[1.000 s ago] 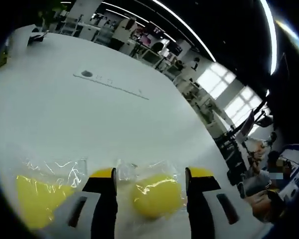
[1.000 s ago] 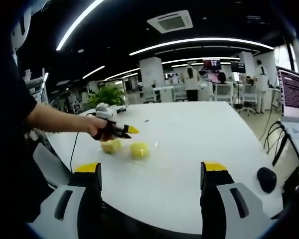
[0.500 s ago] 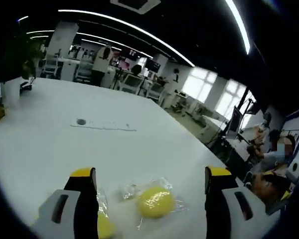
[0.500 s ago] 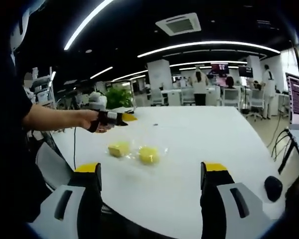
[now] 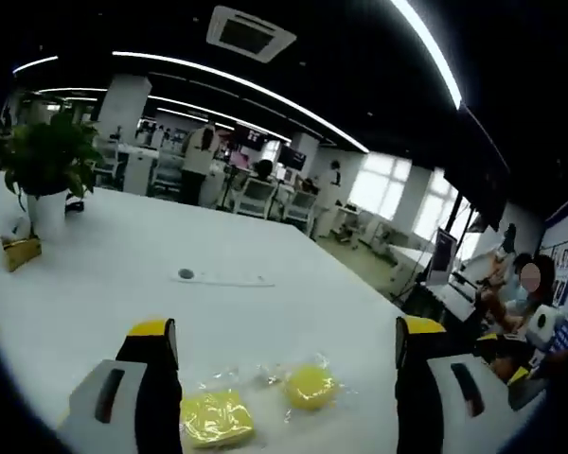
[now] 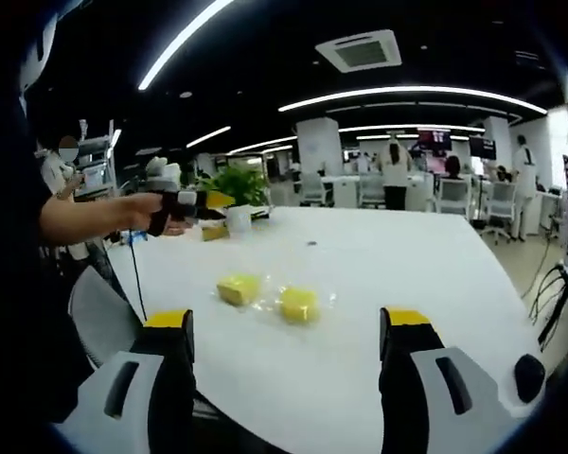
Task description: Compare the silicone blocks by pressing each to a similar depth, holding the contact briefly, and releasing to observe deformation and rebound differences across the visible hardness samples.
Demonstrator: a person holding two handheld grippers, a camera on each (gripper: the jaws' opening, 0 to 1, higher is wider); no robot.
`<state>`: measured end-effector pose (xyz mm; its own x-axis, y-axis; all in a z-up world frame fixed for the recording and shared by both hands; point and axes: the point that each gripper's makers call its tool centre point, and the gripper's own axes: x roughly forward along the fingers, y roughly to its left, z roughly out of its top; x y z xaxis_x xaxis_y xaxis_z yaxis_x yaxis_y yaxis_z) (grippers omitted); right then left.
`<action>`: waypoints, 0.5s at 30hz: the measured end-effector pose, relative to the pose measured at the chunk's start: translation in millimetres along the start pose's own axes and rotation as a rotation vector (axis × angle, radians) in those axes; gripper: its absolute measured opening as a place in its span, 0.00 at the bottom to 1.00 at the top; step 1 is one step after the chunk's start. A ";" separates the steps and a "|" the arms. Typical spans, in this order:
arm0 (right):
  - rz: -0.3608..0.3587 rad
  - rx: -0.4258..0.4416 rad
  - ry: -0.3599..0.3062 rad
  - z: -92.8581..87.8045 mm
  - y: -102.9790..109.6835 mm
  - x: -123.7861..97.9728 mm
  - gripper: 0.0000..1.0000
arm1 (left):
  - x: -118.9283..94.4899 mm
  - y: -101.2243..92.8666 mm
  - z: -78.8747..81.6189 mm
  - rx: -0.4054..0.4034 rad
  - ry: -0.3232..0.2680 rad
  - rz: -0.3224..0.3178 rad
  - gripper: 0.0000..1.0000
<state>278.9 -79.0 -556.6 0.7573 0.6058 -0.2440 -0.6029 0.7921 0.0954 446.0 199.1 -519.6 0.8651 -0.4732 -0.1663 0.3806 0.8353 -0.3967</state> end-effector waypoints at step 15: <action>-0.013 -0.011 -0.029 9.6 -5.3 4.1 0.76 | -85.1 20.6 16.2 0.375 -0.020 -0.012 0.99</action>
<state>287.7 -80.1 -548.8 0.7720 0.5976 -0.2167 -0.5955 0.7991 0.0822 385.5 261.0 -499.0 0.8646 -0.4810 -0.1449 0.4807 0.8760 -0.0399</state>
